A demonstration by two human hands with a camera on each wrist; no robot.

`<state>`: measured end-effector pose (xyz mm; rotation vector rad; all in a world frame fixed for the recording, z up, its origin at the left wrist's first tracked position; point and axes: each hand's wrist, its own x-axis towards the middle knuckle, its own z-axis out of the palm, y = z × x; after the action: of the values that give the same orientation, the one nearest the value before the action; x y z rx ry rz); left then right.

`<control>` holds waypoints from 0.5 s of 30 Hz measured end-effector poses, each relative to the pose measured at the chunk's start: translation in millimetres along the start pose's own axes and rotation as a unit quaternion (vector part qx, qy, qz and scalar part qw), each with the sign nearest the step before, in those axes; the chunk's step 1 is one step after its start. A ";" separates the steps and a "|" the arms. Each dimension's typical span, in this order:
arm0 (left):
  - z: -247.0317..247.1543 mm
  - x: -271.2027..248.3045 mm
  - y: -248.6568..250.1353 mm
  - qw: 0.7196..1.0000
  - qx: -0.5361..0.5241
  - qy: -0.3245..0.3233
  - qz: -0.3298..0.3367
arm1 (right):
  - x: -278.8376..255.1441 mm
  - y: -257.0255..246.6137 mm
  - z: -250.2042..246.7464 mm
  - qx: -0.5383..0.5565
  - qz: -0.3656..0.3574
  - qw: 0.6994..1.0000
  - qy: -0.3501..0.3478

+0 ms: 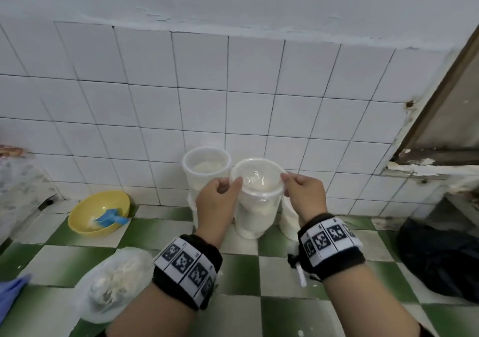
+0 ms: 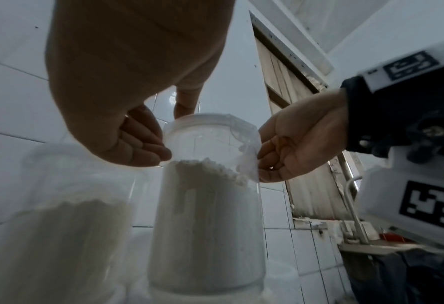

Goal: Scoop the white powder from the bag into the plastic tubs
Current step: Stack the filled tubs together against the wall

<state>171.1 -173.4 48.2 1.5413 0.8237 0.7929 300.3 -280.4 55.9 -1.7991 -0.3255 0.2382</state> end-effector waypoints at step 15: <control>36.9 29.6 -6.0 0.999 0.024 -0.046 0.016 | 79.5 15.5 17.1 0.001 0.022 1.000 -0.014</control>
<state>217.4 -166.7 39.3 1.6253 0.7580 0.7234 370.8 -241.1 37.4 -1.8032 -0.3049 0.2939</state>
